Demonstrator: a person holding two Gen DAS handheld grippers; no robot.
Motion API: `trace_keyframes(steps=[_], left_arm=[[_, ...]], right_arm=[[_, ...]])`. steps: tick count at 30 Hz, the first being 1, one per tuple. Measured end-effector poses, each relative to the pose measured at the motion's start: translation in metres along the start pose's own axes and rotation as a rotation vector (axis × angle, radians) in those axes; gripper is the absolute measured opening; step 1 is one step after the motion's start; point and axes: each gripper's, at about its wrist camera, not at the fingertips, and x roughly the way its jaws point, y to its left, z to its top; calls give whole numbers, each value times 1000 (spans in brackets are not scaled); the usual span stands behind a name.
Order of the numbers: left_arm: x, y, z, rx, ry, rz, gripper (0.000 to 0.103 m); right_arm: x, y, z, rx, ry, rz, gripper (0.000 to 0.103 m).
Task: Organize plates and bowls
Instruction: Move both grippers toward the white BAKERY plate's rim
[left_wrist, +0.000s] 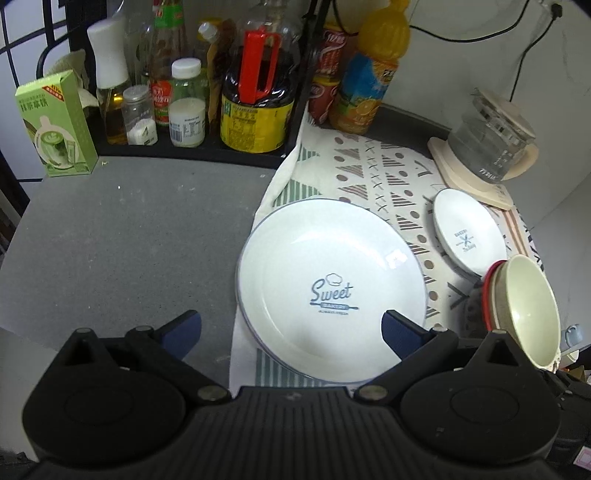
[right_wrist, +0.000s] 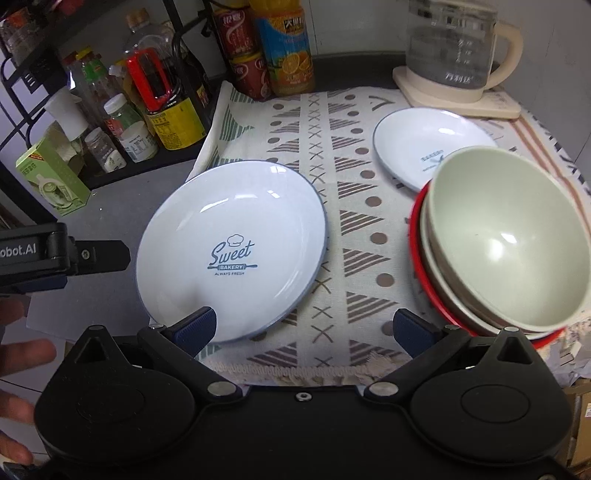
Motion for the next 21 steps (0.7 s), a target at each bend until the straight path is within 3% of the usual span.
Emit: trace_keyframes(steps=[12,21], left_arm=[[-29,-51,-27,72,-40,-38,103],[-41,-97,-51,112,-66,-81,103]], right_arm=[[-55,-31,-23,26,-103,-20,103],[-94,-70,-48,59,-154,-96,103]])
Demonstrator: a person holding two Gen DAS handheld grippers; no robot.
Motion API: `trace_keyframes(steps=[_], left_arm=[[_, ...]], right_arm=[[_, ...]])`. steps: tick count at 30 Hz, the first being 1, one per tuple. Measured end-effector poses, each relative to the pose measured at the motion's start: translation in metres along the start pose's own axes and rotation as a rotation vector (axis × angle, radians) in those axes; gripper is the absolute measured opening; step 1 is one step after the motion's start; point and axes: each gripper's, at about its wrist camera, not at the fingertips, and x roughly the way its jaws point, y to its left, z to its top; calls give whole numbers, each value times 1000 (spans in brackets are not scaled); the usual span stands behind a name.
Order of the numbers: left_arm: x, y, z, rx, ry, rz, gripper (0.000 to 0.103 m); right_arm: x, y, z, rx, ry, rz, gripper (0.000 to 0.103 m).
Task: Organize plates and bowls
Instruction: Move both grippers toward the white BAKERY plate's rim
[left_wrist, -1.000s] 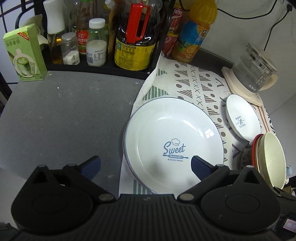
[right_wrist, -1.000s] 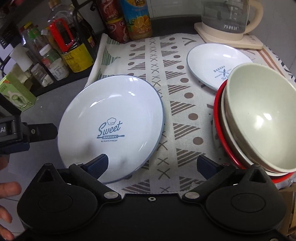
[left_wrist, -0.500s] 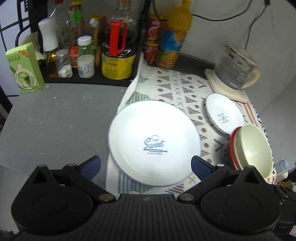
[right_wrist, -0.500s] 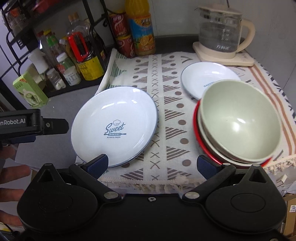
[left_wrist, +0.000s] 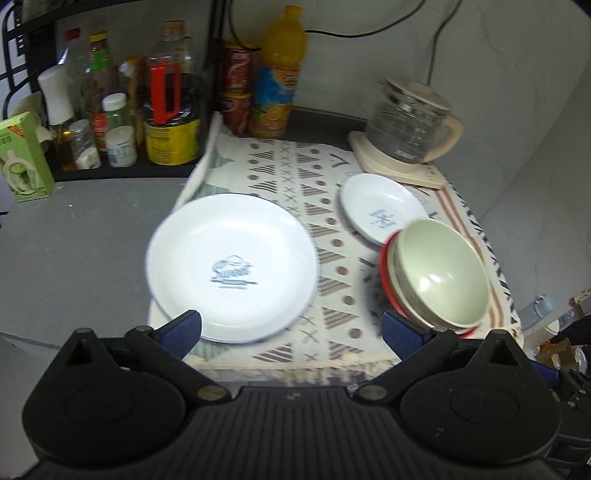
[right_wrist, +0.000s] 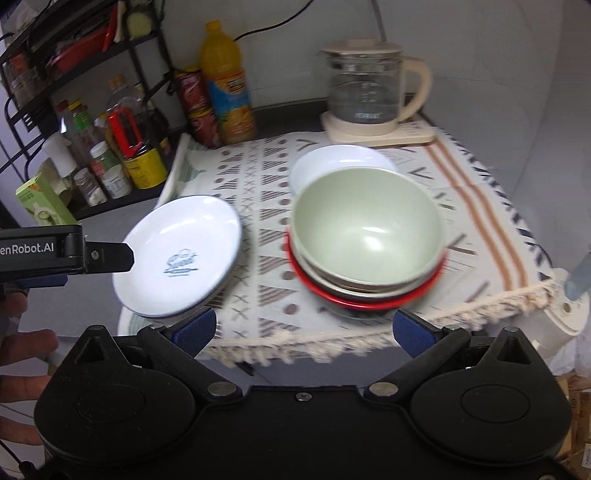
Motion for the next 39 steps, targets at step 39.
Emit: trace_keyframes(steps=[39], left_arm=[[101,-97,120,116,35,-101,103]], right_arm=[[29,-116,83,292,-38,-102,103]])
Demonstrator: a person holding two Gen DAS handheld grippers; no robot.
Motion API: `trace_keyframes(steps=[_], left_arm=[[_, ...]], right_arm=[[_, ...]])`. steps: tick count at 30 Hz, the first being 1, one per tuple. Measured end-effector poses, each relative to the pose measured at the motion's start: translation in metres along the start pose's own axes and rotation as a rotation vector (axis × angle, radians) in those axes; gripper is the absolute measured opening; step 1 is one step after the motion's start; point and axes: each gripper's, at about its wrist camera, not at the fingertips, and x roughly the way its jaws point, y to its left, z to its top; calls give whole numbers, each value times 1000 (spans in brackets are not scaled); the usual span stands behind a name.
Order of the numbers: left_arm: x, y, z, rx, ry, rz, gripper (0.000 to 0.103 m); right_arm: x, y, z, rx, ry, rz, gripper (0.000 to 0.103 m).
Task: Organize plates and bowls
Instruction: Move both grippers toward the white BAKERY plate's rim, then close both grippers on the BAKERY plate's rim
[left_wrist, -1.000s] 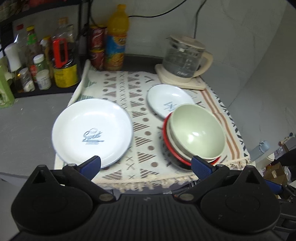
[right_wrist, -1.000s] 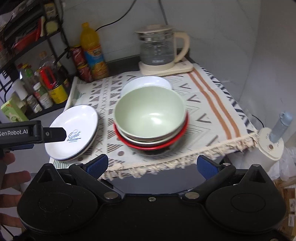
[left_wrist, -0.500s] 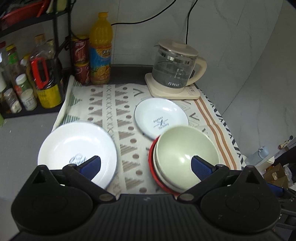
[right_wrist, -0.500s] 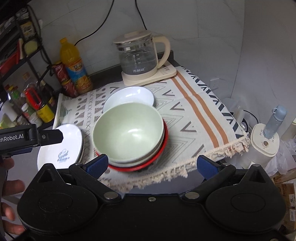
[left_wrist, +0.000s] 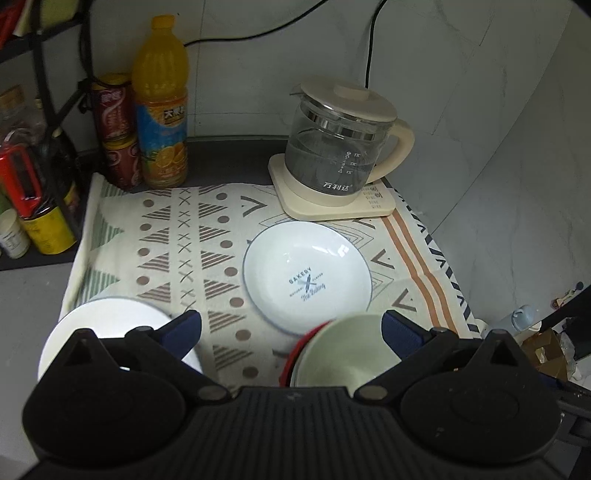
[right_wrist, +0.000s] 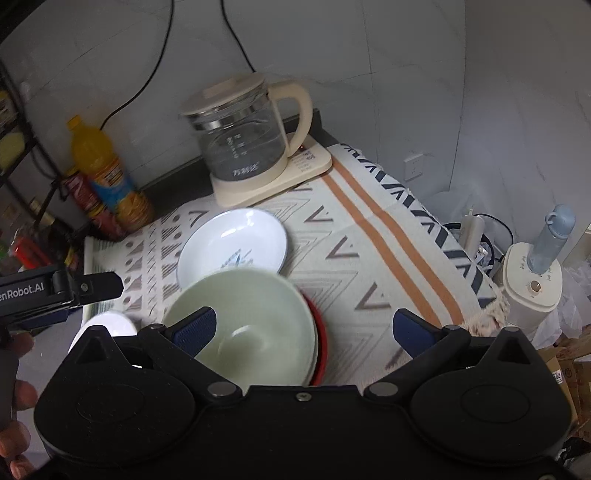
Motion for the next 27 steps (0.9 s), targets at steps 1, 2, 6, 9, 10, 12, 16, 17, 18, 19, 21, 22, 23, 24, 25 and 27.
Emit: trace_keyframes(steps=[1,2,6,9,10,12,16,17,18,19,21,22,23,24,25,27], left_arm=[[5,2,4,-7,7,-3,103],[9,5,7,-14,8,-7,103],[28,13,21,-28,24,-19,103],[45,19,30,-46,46,-25,102],[52,21,33,-48,57,-29,102],[67,25,38,-68,93,-32,102],[89,36,45,-110,129,-38,102],[94,38,47,-111,131,-39,102],[100,41,48,-114,134,-37,102],[106,43,49,-120,140,-36,102],[119,49,50,-140,152,-39,101],[125,52,49,-154,160,-36,101],[131,56,49,-169,164,-32,100],[136,59,48,-185,169,-40,100],[141,63,47,-201,176,-57,100],[151,68,46,-225,198,-73,100]], right_arm=[[5,0,5,8,0,0,103],[10,0,8,13,2,2,103],[30,0,25,48,20,21,103],[48,1,36,67,41,28,103],[54,2,39,66,47,21,103],[67,3,45,60,57,0,103],[96,1,57,104,102,20,103],[102,1,60,109,116,35,103],[107,2,64,113,128,40,103],[111,2,68,123,135,44,103],[120,3,77,132,151,62,103],[125,4,81,132,162,67,103],[130,5,85,132,170,61,103],[136,6,88,130,177,59,103],[143,7,91,128,190,69,103],[159,4,95,148,231,112,102]])
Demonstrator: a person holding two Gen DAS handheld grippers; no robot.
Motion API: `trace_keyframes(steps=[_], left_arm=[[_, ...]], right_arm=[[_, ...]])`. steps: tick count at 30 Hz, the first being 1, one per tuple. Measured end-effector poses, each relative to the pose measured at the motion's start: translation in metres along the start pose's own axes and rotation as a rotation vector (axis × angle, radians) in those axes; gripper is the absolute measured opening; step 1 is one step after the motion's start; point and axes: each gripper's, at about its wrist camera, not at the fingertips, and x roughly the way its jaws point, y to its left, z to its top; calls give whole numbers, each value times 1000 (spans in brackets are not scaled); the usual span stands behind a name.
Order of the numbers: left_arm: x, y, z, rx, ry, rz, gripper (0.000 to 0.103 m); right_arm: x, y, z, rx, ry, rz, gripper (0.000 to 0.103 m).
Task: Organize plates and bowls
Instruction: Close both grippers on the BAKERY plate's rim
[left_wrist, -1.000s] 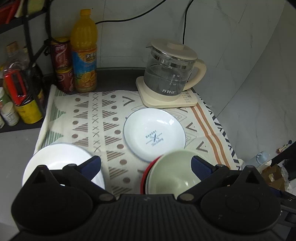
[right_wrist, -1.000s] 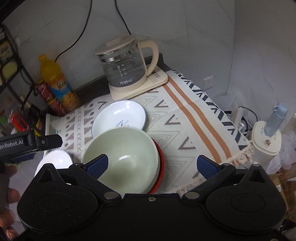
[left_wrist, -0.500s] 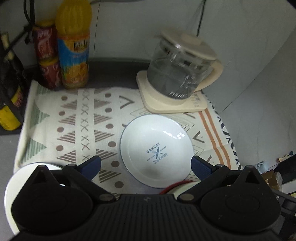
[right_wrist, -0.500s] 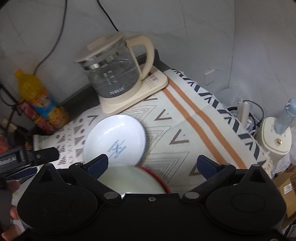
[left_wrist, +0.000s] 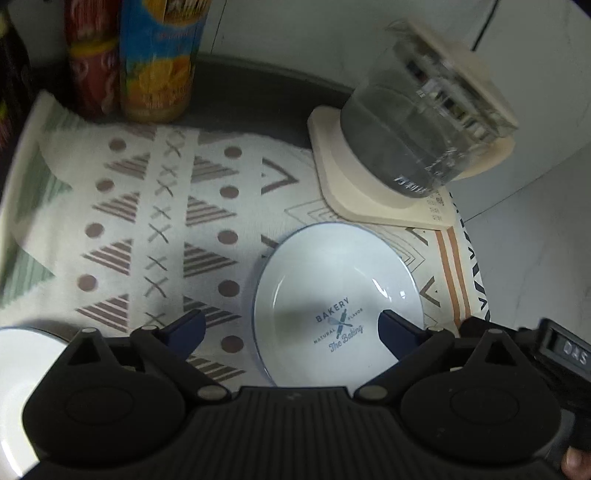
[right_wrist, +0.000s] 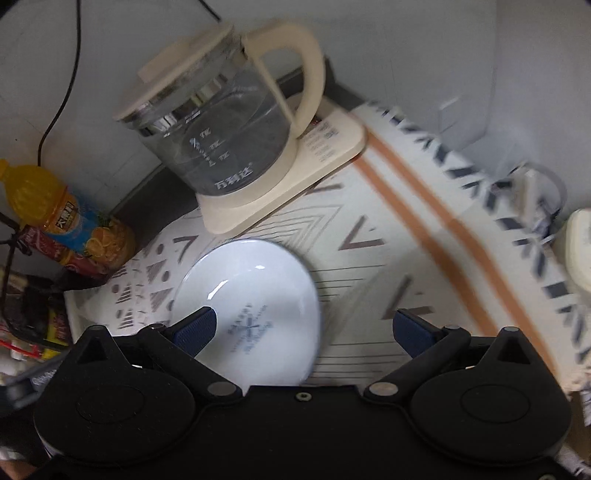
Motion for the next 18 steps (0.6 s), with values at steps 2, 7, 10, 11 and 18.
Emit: trace_keyframes(steps=[2,7,10,11,18], left_arm=[[9,5,2,-18,14,-5,99],[31,15,4,-83,71,-19,75],[42,20,4,-122,111,-34,54],[46,21,4,-133,124,-49,52],[56,20,3,-168,149,-46,39]], right_arm=[[13,-5,7,27,38,8,99],[47,-16,18,39,146,35,86],[62,-22,22,40,205,68,73],[67,-24,23,37,225,79,64],[90,-30,27,22,334,155,38]])
